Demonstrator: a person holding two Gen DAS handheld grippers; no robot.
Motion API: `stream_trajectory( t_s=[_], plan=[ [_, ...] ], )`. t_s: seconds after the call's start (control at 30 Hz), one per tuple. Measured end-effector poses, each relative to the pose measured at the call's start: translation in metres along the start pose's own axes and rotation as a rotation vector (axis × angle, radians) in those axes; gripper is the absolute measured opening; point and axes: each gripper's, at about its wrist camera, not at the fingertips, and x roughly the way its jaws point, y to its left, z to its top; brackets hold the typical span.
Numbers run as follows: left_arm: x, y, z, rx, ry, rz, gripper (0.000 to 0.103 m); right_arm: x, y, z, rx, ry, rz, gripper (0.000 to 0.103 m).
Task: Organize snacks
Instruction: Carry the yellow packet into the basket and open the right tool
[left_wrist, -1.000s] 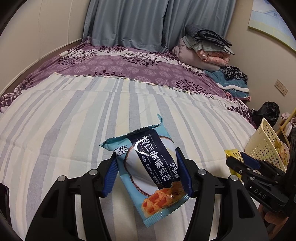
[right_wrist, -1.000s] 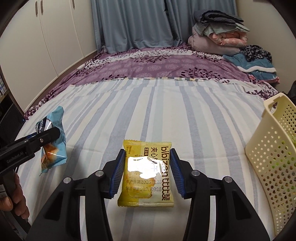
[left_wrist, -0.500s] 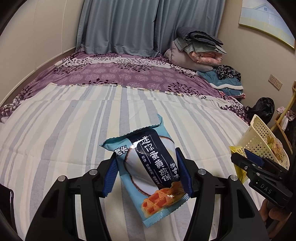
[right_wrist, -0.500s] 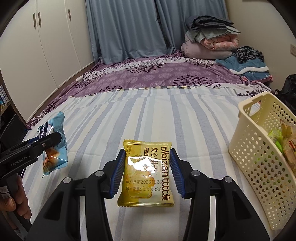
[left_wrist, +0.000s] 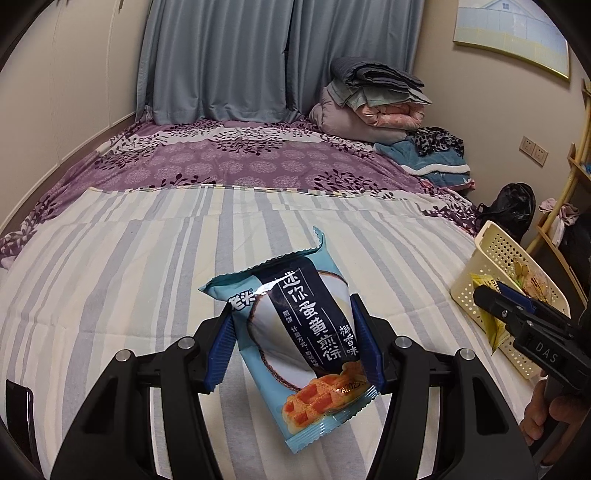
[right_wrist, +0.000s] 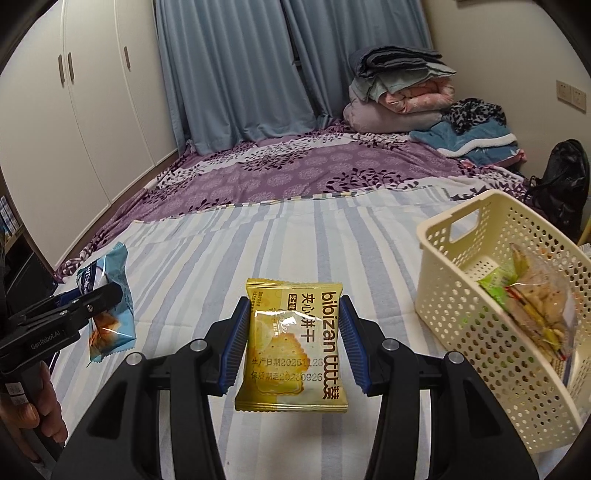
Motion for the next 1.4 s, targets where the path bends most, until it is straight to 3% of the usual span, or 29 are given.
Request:
stream_trajectory(
  t_s=[0.67, 1.4],
  plan=[
    [-0.009, -0.063, 0.005, 0.117, -0.008, -0.058, 0.059, -0.053, -0.078, 0.006, 0.132, -0.117, -0.081, 0.048],
    [-0.005, -0.097, 0.001, 0.174, 0.013, -0.114, 0.059, -0.081, -0.166, -0.012, 0.282, -0.149, -0.247, 0.049]
  ],
)
